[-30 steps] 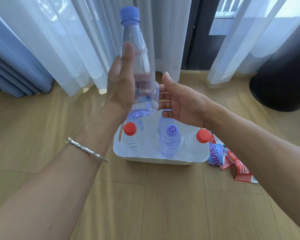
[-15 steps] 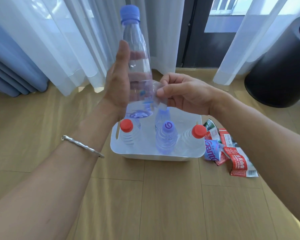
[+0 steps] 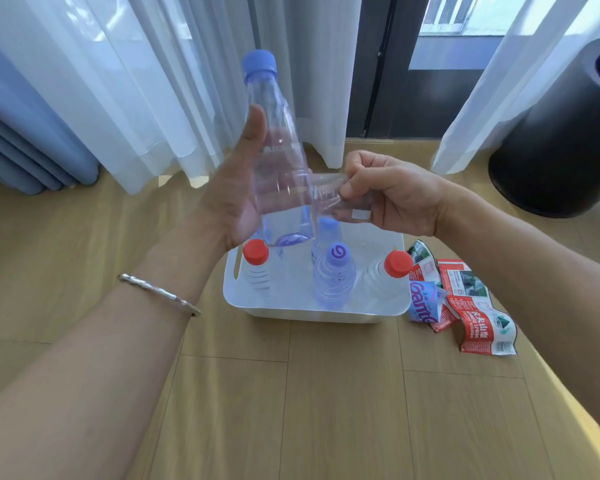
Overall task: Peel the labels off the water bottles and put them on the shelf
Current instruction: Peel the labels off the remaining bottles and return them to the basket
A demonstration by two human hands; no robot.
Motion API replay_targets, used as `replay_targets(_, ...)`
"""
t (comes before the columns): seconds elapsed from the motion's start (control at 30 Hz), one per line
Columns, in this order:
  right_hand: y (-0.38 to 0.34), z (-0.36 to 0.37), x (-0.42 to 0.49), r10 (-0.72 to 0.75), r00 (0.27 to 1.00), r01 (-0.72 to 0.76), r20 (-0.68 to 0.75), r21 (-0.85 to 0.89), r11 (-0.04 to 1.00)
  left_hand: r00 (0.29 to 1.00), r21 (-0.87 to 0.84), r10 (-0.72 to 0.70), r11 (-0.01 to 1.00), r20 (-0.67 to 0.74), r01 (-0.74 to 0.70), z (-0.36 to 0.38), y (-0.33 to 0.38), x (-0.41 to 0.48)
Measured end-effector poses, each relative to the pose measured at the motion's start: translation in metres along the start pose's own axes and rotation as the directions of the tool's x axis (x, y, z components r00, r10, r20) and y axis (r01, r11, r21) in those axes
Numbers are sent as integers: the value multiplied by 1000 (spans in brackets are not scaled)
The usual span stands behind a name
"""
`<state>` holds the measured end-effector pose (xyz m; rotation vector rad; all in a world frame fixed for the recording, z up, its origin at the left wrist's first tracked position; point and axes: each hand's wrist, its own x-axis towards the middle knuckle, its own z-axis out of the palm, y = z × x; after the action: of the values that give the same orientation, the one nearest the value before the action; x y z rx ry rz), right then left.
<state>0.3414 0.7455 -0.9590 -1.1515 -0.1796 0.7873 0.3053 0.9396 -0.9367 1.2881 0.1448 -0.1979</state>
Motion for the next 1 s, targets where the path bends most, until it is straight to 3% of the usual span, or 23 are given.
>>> replay_targets(0.1, 5, -1, 3, 2, 998, -10, -59, -133, 991, 999, 38, -35, 999, -39, 37, 4, -5, 2)
replay_targets(0.27, 5, -3, 2, 27, 995, -48, -91, -230, 972, 946, 340, 117, 940, -303, -8, 22, -23, 7)
replay_targets(0.33, 1, -6, -3, 46, 996, -62, -82, -200, 978, 943, 277, 118, 961, -313, -29, 20, -19, 9)
replay_targets(0.47, 0, -9, -7, 83, 995, -80, -54, 57, 995, 986, 54, 132, 990, -100, -127, 9, -4, 14)
replay_targets(0.6, -1, -10, -4, 79, 996, -68, -47, 205, 976, 992, -10, 127, 992, -1, -127, -1, 6, 18)
replay_targets(0.73, -1, -54, -15, 19, 947, 70, -320, 264, 962, 996, -128, 54, 990, -72, -63, -50, 21, 34)
replay_targets(0.77, 0, -69, -21, 29, 912, 57, -410, 198, 979, 994, -137, 48, 989, -98, -62, -66, 23, 37)
replay_targets(0.83, 6, -88, -27, 41, 803, -106, -594, -74, 992, 982, -113, 91, 988, -167, -110, -82, 25, 37)
replay_targets(0.9, 15, -97, -19, -44, 707, -249, -706, -307, 918, 971, -59, 148, 985, -186, -162, -72, 23, 32)
replay_targets(1.0, 28, -87, 1, -236, 646, -341, -726, -551, 761, 962, -7, 191, 981, -193, -196, -34, 18, 20)
